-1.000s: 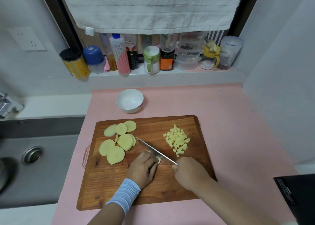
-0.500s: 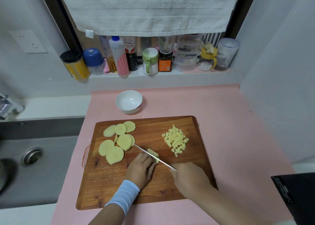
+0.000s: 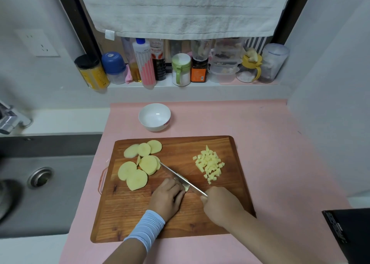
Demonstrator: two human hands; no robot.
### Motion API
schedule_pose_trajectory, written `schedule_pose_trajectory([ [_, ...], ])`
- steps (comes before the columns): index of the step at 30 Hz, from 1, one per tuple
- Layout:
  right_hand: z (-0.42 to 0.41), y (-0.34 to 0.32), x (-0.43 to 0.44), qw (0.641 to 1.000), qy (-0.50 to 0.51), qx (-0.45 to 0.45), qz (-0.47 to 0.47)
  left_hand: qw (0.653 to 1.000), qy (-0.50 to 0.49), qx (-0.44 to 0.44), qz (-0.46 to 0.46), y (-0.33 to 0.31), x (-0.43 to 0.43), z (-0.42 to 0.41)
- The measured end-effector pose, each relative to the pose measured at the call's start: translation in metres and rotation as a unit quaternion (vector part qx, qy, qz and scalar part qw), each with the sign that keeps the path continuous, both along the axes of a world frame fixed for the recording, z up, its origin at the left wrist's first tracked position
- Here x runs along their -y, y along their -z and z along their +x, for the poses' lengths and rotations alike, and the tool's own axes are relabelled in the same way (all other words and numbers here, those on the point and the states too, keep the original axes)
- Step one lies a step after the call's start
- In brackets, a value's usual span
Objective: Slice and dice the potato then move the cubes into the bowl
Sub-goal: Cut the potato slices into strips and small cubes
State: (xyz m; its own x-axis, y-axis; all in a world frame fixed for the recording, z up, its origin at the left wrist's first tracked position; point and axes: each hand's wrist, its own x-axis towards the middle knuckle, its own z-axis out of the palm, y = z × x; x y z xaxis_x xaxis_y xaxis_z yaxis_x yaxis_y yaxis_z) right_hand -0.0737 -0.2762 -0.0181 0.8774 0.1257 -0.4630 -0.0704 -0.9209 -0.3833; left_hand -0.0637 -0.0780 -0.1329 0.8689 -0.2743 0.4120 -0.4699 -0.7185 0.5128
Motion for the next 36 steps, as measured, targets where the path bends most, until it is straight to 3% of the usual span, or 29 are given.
schedule_pose_trajectory([
  [21, -0.023, -0.007, 0.005, 0.998, -0.03, 0.05, -0.017, 1.0, -0.01, -0.01, -0.013, -0.003, -0.001, -0.008],
  [36, 0.003, 0.0, -0.019, 1.0, -0.012, -0.001, -0.005, 1.0, -0.01, -0.001, -0.022, 0.002, -0.002, -0.009],
])
